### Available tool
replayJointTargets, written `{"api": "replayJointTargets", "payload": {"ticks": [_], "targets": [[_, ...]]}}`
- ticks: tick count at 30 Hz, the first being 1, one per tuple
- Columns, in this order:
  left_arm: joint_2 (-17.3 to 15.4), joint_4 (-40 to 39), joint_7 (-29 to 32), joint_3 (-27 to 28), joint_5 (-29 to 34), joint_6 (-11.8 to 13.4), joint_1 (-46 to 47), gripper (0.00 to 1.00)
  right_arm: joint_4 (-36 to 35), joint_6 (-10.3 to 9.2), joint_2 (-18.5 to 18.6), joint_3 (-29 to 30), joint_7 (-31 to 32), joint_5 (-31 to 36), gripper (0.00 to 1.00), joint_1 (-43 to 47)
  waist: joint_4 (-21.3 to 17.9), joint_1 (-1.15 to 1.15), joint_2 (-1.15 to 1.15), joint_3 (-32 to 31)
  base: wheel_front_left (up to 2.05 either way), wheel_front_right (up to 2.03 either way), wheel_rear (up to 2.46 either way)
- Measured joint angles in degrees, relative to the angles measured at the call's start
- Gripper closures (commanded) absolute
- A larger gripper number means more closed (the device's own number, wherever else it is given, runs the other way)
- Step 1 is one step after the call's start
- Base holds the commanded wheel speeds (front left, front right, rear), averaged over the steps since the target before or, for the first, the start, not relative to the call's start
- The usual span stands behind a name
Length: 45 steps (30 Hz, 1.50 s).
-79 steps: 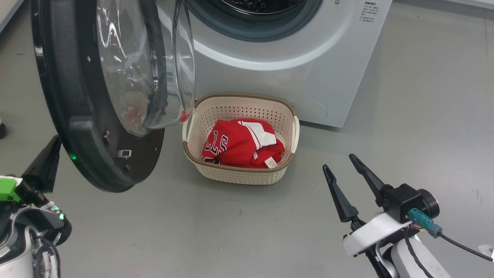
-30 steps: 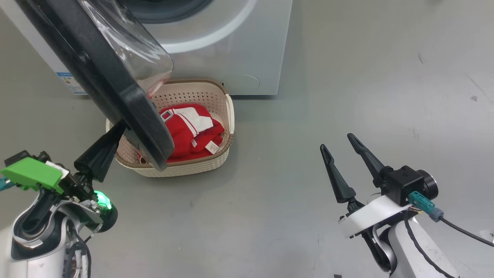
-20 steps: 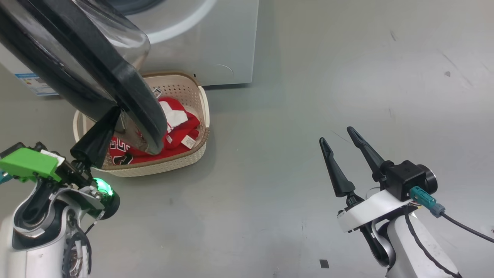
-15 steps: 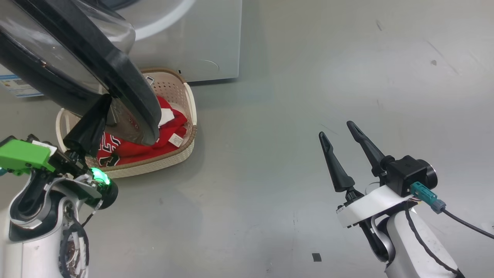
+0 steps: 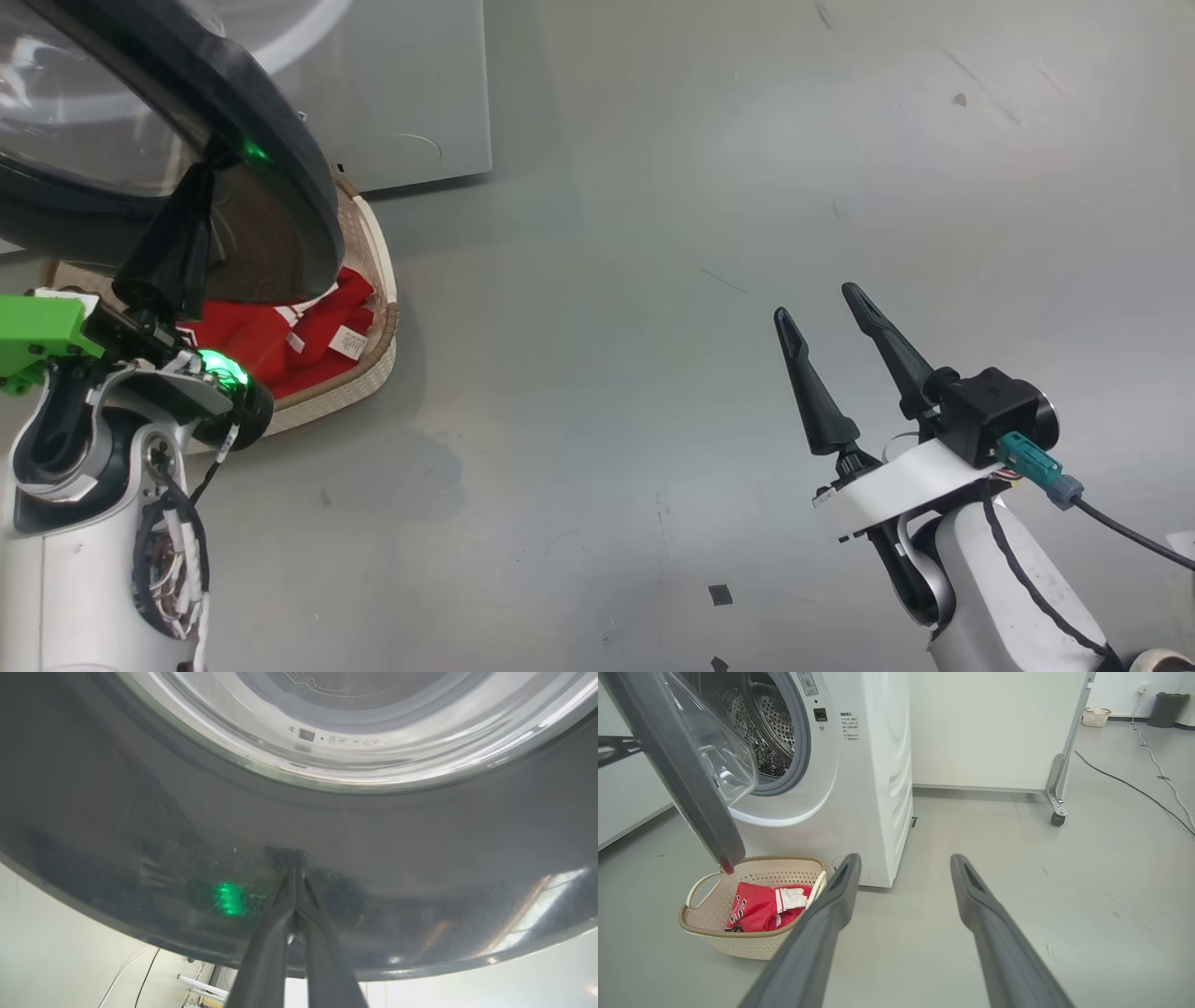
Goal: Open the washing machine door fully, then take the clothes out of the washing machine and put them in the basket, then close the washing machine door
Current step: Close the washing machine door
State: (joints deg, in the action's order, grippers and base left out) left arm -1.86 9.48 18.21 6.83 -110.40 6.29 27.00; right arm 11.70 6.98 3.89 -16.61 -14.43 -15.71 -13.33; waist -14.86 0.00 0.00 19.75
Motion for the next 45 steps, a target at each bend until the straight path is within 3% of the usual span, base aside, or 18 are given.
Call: {"api": "replayJointTargets", "payload": {"ticks": [13,25,29,37,45], "targets": [[0.01,3.56,-5.52,-1.85,-0.02,-3.04,3.64,1.00,0.32,0.00,-0.40,0.56,0.00,-0.93,0.00,-0.09,-3.94,0.00,0.00,0.78,0.00,0.00,0.00],[0.13,6.56,-5.64,-6.37,0.35,-6.03,4.12,1.00,0.07,0.00,-0.51,3.77,0.00,-0.98,0.00,-0.02,-2.63,0.00,0.00,0.03,0.00,0.00,0.00],[-0.37,7.20,-4.56,-9.91,5.63,-7.46,3.48,1.00,0.07,0.00,-0.49,4.44,0.00,-0.89,0.00,-0.01,-1.43,0.00,0.00,-0.87,0.00,0.00,0.00],[-4.63,8.11,-3.76,-20.03,20.08,-11.18,-1.20,1.00,-1.42,0.00,-0.14,6.78,0.00,-0.92,0.00,0.09,1.68,0.00,0.00,-3.37,0.00,0.00,0.00],[-12.17,6.65,-11.69,-25.66,40.18,-12.65,-3.69,1.00,-2.49,0.00,1.08,9.01,-0.01,-0.44,0.00,1.30,6.28,0.00,0.00,-6.61,0.00,0.00,0.00]]}}
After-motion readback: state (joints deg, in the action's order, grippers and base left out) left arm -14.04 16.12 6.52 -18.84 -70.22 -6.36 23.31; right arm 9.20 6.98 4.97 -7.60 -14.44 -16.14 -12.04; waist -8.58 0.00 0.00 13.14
